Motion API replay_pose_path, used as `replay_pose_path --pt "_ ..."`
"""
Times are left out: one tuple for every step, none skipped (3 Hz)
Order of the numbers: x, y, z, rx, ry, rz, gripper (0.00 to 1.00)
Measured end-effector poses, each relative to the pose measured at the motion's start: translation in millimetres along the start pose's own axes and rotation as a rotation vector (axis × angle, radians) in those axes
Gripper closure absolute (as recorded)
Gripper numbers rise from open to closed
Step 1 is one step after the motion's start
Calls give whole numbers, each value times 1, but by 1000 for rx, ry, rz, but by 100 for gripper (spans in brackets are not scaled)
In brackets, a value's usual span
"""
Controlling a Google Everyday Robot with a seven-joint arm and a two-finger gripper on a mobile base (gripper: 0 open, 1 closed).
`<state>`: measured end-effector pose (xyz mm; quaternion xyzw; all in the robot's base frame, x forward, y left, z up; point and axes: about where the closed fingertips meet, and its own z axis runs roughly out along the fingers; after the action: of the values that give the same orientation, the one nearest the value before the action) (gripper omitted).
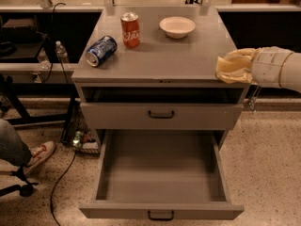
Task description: Pick sponge from middle drawer and place on counter
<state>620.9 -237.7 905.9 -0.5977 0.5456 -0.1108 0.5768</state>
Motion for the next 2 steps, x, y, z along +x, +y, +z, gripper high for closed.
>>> replay_pose_path --pt "-1 2 2 2 -5 12 100" --pt "-13 -12 39 59 -88 102 100"
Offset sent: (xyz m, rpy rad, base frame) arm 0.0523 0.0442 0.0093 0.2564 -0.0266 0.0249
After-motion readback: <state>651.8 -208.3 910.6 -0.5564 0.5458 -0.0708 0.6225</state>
